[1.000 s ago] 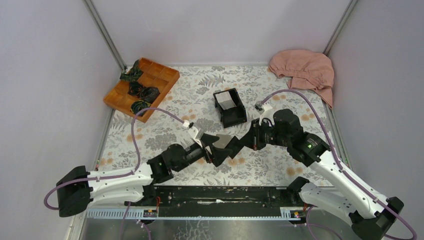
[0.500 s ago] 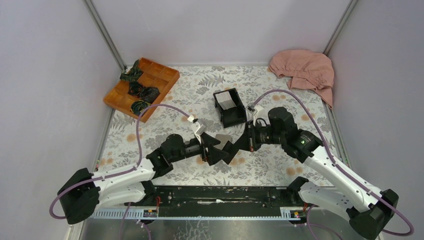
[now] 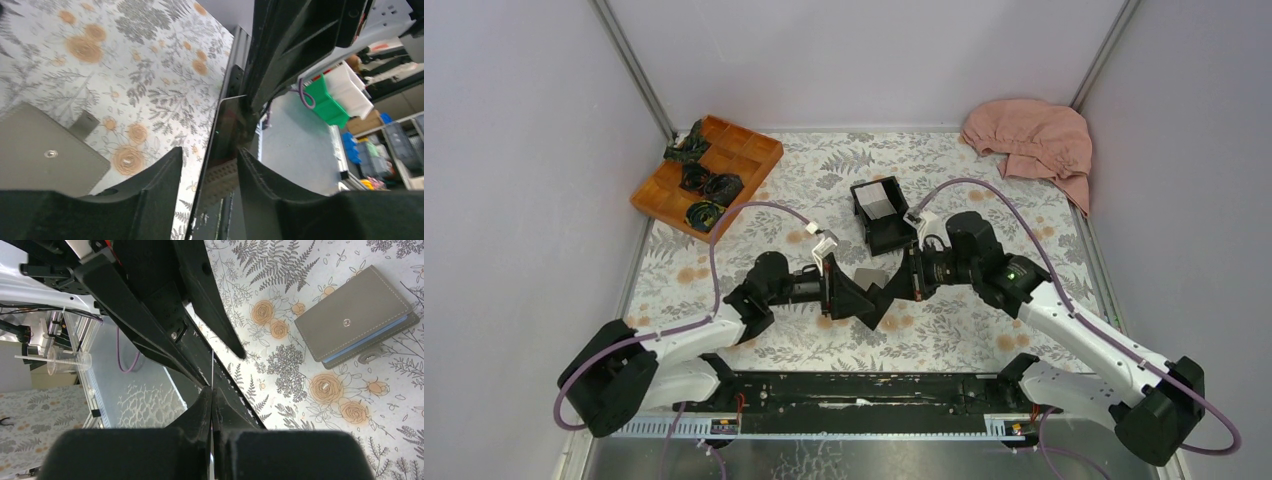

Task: Put the credit cards into the card holder
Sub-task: Adjust the credit card.

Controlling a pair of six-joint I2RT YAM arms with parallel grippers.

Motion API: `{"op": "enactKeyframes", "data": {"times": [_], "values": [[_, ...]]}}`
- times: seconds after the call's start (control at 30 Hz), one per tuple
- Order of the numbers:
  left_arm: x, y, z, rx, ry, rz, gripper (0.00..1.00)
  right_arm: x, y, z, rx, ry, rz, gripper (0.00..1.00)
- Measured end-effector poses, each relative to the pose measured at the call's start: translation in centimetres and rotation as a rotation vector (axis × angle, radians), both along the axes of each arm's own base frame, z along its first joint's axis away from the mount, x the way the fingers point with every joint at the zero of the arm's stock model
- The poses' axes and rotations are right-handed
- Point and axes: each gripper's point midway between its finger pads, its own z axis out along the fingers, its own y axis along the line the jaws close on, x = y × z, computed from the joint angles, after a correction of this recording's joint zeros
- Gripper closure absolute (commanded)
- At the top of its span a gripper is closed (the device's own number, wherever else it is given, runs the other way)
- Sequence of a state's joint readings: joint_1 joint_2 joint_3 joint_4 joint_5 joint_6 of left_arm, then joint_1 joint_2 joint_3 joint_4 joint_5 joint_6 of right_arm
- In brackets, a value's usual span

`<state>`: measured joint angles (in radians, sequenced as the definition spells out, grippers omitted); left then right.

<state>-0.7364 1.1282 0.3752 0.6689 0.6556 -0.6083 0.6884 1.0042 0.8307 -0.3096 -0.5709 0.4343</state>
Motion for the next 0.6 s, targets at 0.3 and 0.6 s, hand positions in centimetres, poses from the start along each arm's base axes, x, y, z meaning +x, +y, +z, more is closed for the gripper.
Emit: {"op": "enactKeyframes", "data": {"times": [0.3,0.6], "values": [[-0.6,-0.3,0.2,-0.046,0.053,-0.082,0.84,0.8,0.9,-0.9,0.002,0.010,0.012,1.00],[0.0,-0.1,0.4,-0.086,0.072,-0.086,1.00,2.0,0.6,-1.2,0.018,0.004,0.004,0.63]]}}
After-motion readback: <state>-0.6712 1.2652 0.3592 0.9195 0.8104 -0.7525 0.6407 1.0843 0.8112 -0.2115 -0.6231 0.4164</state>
